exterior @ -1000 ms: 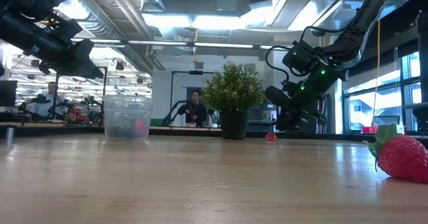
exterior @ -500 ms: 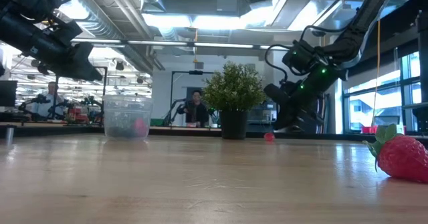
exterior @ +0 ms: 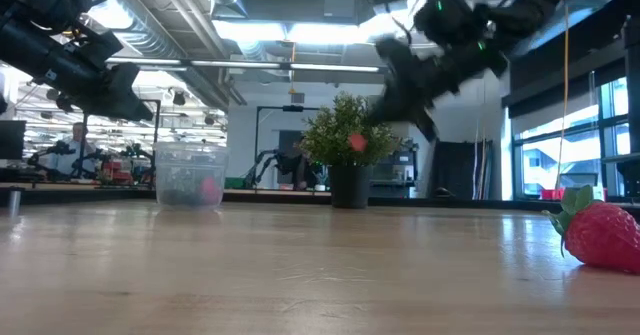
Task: Pick and placing Produce into tupperware
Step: Put the red strawberry into the transparent container
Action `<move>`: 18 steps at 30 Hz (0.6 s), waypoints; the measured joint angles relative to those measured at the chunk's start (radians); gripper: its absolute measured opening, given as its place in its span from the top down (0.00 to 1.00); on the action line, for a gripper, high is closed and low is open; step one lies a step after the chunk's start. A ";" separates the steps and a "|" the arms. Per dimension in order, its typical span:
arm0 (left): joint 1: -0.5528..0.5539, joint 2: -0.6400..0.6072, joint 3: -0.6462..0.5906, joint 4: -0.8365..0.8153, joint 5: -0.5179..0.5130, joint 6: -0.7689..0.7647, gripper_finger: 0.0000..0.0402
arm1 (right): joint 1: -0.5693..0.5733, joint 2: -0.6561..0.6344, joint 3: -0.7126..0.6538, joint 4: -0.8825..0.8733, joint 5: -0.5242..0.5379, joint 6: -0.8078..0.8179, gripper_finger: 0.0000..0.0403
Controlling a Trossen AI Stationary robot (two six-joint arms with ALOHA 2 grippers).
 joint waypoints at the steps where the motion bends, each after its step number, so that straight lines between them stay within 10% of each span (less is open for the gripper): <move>1: 0.000 0.000 0.000 0.000 0.000 0.000 0.64 | 0.020 -0.002 0.029 -0.002 0.000 0.000 1.00; 18: 0.000 0.000 0.000 0.003 0.013 -0.003 0.64 | 0.237 0.337 0.754 -0.275 0.001 -0.270 1.00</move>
